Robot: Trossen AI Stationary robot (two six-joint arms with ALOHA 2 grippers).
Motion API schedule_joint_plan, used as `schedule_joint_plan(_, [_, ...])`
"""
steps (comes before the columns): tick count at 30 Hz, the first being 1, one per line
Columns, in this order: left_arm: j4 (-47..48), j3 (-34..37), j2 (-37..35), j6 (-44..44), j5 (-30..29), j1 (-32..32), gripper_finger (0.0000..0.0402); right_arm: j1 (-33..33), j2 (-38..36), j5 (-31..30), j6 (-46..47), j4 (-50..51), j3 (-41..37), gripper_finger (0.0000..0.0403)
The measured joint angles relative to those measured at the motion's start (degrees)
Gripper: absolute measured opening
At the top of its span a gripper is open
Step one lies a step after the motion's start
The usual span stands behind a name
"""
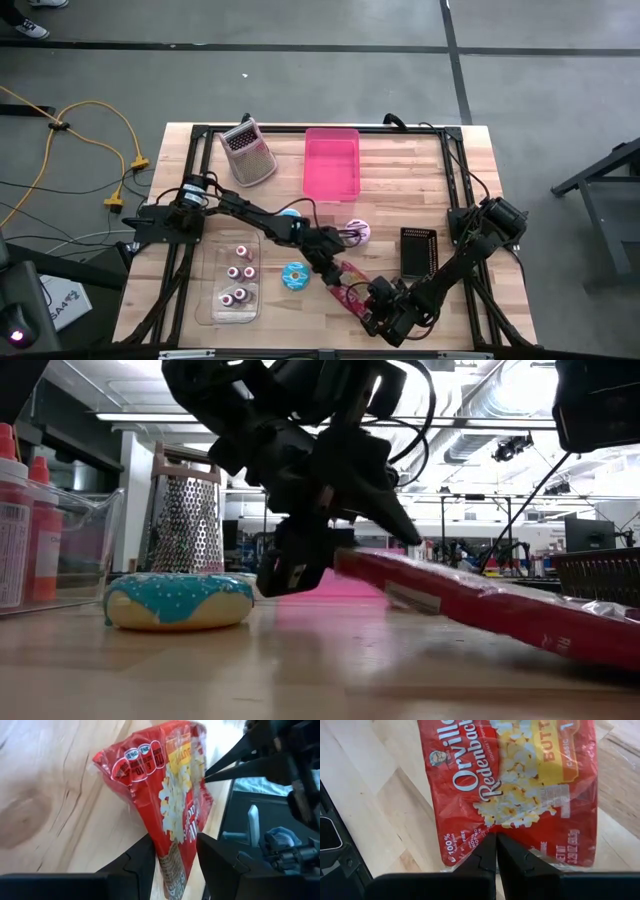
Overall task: Pick & Place Food Item
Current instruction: Put the popcorn bag into the red bin
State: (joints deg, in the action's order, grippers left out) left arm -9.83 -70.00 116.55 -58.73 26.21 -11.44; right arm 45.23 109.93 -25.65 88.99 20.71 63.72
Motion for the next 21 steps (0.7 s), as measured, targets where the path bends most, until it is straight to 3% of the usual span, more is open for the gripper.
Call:
schedule_joint_plan(10, [-5.2, 0.0, 0.0, 0.2, 0.2, -0.1, 0.0139, 0.0, 0.0, -1.7, -0.8, -0.5, 0.0, 0.0002])
schedule_joint_plan(21, [-4.9, -0.1, 0.4, -0.5, 0.8, -0.8, 0.0139, -0.9, 0.0, -3.8, -3.8, -1.4, 0.0, 0.0002])
